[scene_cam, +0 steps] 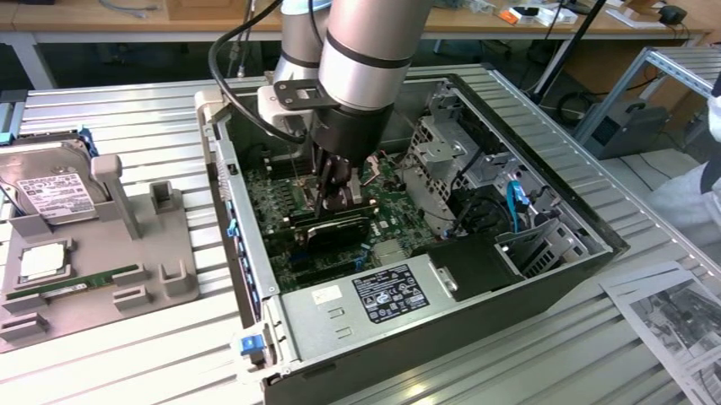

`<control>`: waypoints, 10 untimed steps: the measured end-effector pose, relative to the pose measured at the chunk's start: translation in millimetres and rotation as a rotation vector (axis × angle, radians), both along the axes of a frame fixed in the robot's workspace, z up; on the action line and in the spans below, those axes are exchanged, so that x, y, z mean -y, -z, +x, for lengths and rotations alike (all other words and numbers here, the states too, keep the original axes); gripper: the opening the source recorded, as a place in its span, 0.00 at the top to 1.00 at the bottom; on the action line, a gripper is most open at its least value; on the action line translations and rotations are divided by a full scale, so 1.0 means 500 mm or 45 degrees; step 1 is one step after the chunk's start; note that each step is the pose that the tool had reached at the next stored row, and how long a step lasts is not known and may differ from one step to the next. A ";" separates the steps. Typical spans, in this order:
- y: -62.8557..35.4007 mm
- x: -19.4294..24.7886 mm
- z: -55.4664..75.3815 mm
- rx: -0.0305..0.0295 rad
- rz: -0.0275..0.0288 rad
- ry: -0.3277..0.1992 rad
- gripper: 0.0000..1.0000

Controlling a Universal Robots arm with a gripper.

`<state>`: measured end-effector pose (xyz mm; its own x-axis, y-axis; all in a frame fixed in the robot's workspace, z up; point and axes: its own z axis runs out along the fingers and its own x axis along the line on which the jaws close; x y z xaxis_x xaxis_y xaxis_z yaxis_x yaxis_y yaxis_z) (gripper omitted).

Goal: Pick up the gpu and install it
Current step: 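Press down on the gpu until it lock into place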

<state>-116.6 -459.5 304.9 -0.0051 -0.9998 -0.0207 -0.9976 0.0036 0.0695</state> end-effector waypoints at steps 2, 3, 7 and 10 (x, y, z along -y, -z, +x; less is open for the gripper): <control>0.000 0.0000 0.000 -0.0001 0.0000 0.000 0.89; 0.000 0.0000 0.000 0.0000 0.0000 0.000 0.89; 0.000 0.0000 0.000 0.0000 0.0000 0.000 0.89; -0.009 0.0000 0.000 0.0031 0.0003 0.000 0.89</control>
